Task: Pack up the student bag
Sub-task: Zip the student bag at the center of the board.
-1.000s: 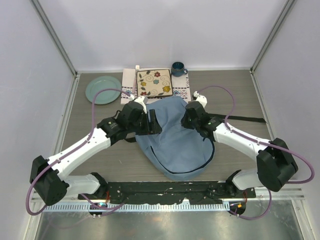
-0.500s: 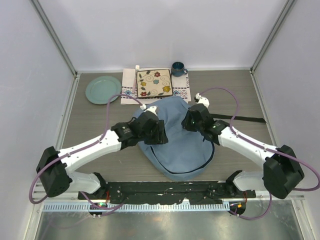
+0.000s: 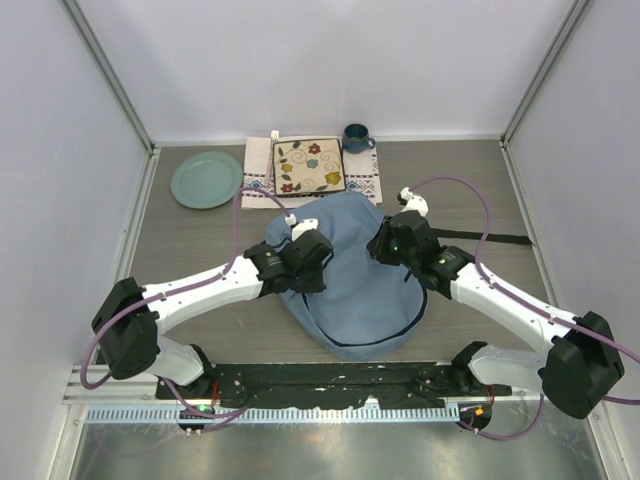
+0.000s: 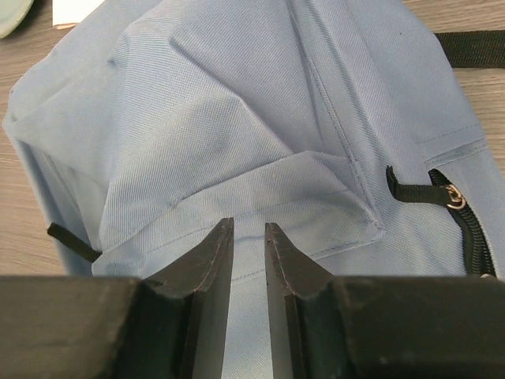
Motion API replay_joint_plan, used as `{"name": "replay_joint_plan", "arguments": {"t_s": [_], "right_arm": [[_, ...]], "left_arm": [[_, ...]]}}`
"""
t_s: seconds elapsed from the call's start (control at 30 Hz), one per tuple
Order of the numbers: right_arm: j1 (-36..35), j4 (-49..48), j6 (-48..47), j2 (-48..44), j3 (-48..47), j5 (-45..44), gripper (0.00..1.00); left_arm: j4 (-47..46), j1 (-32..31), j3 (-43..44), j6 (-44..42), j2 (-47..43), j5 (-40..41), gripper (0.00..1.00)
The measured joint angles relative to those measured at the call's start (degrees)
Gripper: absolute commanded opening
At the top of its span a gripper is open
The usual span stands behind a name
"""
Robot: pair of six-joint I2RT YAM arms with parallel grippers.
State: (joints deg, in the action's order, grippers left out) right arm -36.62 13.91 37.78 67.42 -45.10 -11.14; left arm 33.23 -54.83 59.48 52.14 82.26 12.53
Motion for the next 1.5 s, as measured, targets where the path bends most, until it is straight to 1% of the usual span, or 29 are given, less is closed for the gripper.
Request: {"name": "replay_joint_plan", "arguments": {"t_s": [0.03,0.07,0.1,0.13,0.2,0.4,0.43,0.5,0.53,0.6,0.63,0.7,0.73,0.77,0.9,0.97,1.17,1.2,1.27,1.4,1.43,1.47,1.5], "right_arm": [[0.0,0.1,0.0,-0.5,0.1,0.0,0.28],[0.0,0.2,0.1,-0.8,0.2,0.0,0.29],[0.0,0.3,0.1,-1.1,0.2,0.0,0.28],[0.0,0.3,0.1,-1.2,0.3,0.0,0.29],[0.0,0.4,0.1,-1.3,0.5,0.1,0.29],[0.0,0.4,0.8,-1.3,1.0,1.2,0.29],[0.0,0.5,1.0,-1.3,1.1,1.4,0.29],[0.0,0.5,1.4,-1.3,1.1,1.7,0.29],[0.0,0.5,1.4,-1.3,1.1,1.9,0.29],[0.0,0.5,1.5,-1.3,1.1,2.0,0.29],[0.0,0.5,1.5,-1.3,1.1,2.1,0.29],[0.0,0.5,1.5,-1.3,1.1,2.1,0.29],[0.0,0.5,1.5,-1.3,1.1,2.1,0.29],[0.0,0.5,1.5,-1.3,1.1,2.1,0.29],[0.0,0.9,1.4,-1.3,1.1,1.1,0.29],[0.0,1.3,1.3,-1.3,1.1,0.3,0.29],[0.1,2.1,0.7,-1.3,0.3,-1.2,0.3],[0.1,2.0,0.5,-1.3,0.0,-1.1,0.32],[0.1,1.0,0.3,-1.6,-0.2,-0.1,0.32],[0.1,-3.3,0.3,-3.0,-0.2,4.5,0.33],[0.0,-4.3,0.3,-2.9,-0.5,5.9,0.33],[-0.1,-5.0,0.3,-2.4,-1.1,7.3,0.33],[-0.4,-5.5,0.2,-1.5,-1.9,8.2,0.33]], "left_arm": [[0.3,0.0,0.1,0.0,0.0,0.7,0.2],[0.6,0.0,0.1,0.0,0.0,1.5,0.26],[0.9,0.0,0.1,0.0,0.0,2.3,0.43],[1.0,0.0,0.1,-0.1,0.0,2.8,0.47],[1.5,0.0,0.1,0.0,-0.1,4.0,0.52],[2.3,0.2,0.2,-0.1,-1.7,7.5,0.56],[2.4,0.2,0.2,-0.1,-2.1,8.0,0.55],[2.5,0.2,0.4,-0.3,-2.4,9.1,0.48],[2.5,0.2,0.5,-0.6,-2.4,9.6,0.38],[2.7,0.2,0.7,-1.2,-2.3,10.1,0.26],[3.0,0.2,1.2,-1.8,-1.9,10.2,0.17],[3.0,0.2,2.0,-2.3,-1.0,10.1,0.11],[2.9,0.1,2.4,-2.8,-0.5,9.9,0.04],[2.8,0.1,2.4,-3.1,-0.2,9.8,0.0],[2.6,0.1,2.3,-3.7,-0.3,9.5,0.0],[0.5,0.1,0.2,-4.4,-2.3,8.9,0.0],[-8.3,1.5,-9.0,-7.4,-15.0,2.4,0.0],[-9.7,2.0,-10.2,-7.8,-17.2,0.7,0.0],[-11.3,2.6,-10.9,-8.5,-19.2,-1.3,0.0],[-12.6,3.1,-10.9,-9.9,-18.5,-3.6,0.0],[-12.6,3.2,-10.9,-10.2,-18.1,-3.9,0.04],[-12.6,3.2,-10.9,-10.4,-17.6,-4.2,0.11],[-12.6,3.2,-10.9,-10.4,-17.2,-4.3,0.25]]}}
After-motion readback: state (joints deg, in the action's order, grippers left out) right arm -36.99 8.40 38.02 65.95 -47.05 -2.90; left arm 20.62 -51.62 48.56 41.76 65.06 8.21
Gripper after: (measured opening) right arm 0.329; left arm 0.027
